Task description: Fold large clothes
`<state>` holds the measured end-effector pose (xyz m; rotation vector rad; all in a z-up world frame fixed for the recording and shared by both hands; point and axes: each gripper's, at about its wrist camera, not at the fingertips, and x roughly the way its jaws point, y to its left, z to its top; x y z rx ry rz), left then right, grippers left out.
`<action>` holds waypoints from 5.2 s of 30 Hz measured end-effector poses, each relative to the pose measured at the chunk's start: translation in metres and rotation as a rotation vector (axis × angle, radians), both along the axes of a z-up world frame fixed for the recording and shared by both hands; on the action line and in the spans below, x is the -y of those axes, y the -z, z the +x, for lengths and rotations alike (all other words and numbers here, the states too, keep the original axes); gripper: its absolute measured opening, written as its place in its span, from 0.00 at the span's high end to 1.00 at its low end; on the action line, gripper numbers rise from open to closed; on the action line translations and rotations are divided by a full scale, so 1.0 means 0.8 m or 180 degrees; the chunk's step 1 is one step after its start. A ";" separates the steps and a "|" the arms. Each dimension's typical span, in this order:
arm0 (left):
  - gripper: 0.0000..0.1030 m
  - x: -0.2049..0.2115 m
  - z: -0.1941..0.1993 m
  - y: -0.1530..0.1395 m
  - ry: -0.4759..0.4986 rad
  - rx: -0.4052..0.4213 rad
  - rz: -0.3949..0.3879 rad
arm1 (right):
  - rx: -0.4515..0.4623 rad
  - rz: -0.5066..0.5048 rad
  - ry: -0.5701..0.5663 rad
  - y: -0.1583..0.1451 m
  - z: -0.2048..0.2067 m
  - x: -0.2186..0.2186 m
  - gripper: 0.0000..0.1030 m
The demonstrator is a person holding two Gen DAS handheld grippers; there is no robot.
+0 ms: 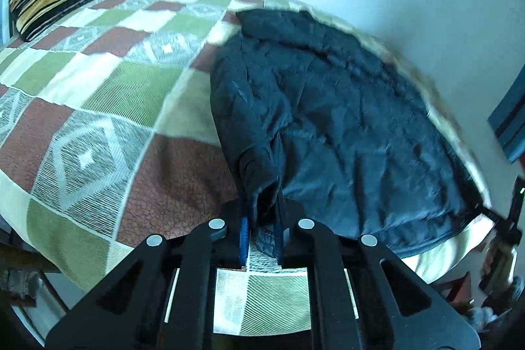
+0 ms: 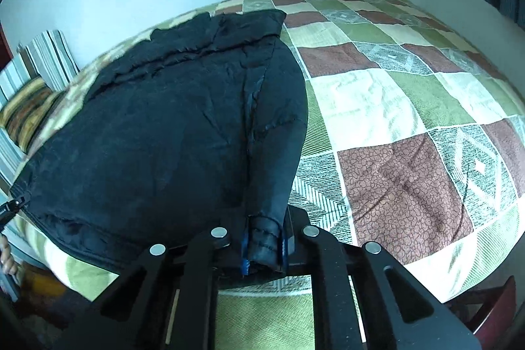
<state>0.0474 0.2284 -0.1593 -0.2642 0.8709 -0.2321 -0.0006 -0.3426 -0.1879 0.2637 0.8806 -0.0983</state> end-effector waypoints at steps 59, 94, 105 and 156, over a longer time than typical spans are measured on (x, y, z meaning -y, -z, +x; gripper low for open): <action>0.23 0.067 0.417 -0.071 -0.0251 0.0382 0.0356 | 0.0234 0.0365 0.0143 -0.060 0.358 0.085 0.28; 0.46 0.067 0.514 0.016 0.0763 -0.0409 0.0679 | -0.0008 -0.0242 -0.0522 -0.009 0.431 0.063 0.74; 0.93 0.075 0.481 -0.020 0.0545 0.0029 0.0998 | 0.0256 -0.0397 -0.0438 -0.039 0.416 0.049 0.86; 0.37 0.116 0.565 -0.052 -0.0771 0.0323 0.1197 | 0.0197 -0.0506 0.0104 -0.049 0.563 0.030 0.46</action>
